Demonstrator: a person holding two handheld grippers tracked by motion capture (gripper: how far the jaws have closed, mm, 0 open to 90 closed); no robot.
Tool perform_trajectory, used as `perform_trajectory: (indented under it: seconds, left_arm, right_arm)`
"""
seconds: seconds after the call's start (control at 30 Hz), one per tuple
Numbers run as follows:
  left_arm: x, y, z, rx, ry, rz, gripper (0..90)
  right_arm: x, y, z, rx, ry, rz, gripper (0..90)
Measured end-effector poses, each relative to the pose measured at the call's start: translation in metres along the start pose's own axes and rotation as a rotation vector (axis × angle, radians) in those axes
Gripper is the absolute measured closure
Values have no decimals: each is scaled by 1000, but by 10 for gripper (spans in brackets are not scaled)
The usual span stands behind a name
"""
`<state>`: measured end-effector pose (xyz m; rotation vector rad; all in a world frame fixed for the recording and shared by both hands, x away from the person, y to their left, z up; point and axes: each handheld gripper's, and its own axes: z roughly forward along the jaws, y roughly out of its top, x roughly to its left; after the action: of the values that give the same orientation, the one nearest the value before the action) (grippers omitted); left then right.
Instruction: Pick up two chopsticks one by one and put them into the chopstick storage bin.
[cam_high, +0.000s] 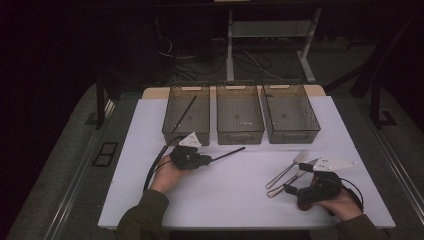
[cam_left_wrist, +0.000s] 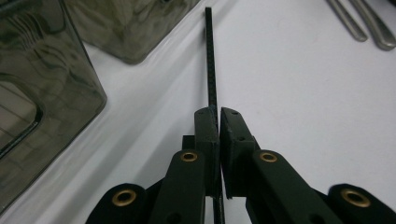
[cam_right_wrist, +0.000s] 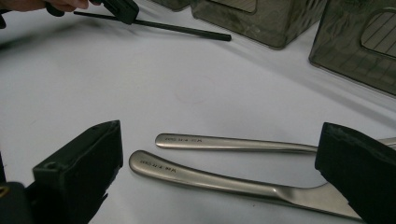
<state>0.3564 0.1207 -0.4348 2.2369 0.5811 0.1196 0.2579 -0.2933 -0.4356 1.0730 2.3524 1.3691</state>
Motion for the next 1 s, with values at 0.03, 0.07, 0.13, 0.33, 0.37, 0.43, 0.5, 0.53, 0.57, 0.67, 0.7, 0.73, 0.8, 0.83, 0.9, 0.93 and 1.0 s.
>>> perform_trajectory:
  seconds: [0.03, 0.07, 0.13, 0.33, 0.37, 0.43, 0.5, 0.53, 0.57, 0.67, 0.7, 0.73, 0.8, 0.83, 0.9, 0.93, 1.0]
  left_arm:
    - [-1, 1, -2, -3, 1, 4, 860]
    - [-2, 2, -3, -8, 2, 4, 860]
    - [-4, 3, -7, -18, 3, 5, 860]
    - [-8, 7, -16, -46, 7, -2, 860]
    - [-8, 7, -18, -49, 7, -1, 860]
    - [-9, 8, -21, -59, 1, -5, 860]
    - [-10, 10, -25, -68, -4, -5, 860]
    - [-11, 10, -27, -75, -6, -9, 860]
    - [-11, 11, -28, -79, -11, -7, 859]
    - [-14, 15, -34, -99, -14, -8, 859]
    - [-15, 16, -37, -104, -13, -6, 860]
    - [-15, 17, -39, -112, -16, -5, 859]
    - [-16, 18, -42, -119, -14, -2, 859]
    - [-17, 19, -44, -122, -12, -4, 860]
    - [-16, 20, -49, -134, -9, -7, 859]
    - [-16, 20, -50, -139, -7, -10, 860]
    - [-15, 21, -55, -153, 4, -18, 859]
  right_arm:
    - [0, 0, 0, 0, 0, -1, 12]
    - [0, 0, 0, 0, 1, -1, 12]
    - [0, 0, 0, 0, 0, 0, 12]
    - [0, 0, 0, -1, 0, 0, 12]
    - [0, 0, 0, -2, 0, 0, 12]
    - [0, 0, 0, -3, 0, 0, 12]
    - [0, 0, 0, -4, -1, -1, 12]
    - [0, 0, 0, -4, -1, -1, 12]
    - [0, 0, 0, -4, -1, 0, 12]
    - [-1, 0, 0, -5, 0, -1, 12]
    - [-1, 0, 0, -5, -1, 0, 12]
    - [-1, 0, -1, -6, 0, -2, 12]
    - [-1, 0, -1, -6, 0, -2, 12]
    - [-1, 0, -1, -5, -1, -2, 12]
    - [-1, 0, -1, -6, -1, -2, 12]
    - [0, 0, -1, -5, -1, -3, 12]
    - [0, 0, -1, -5, -1, -3, 12]
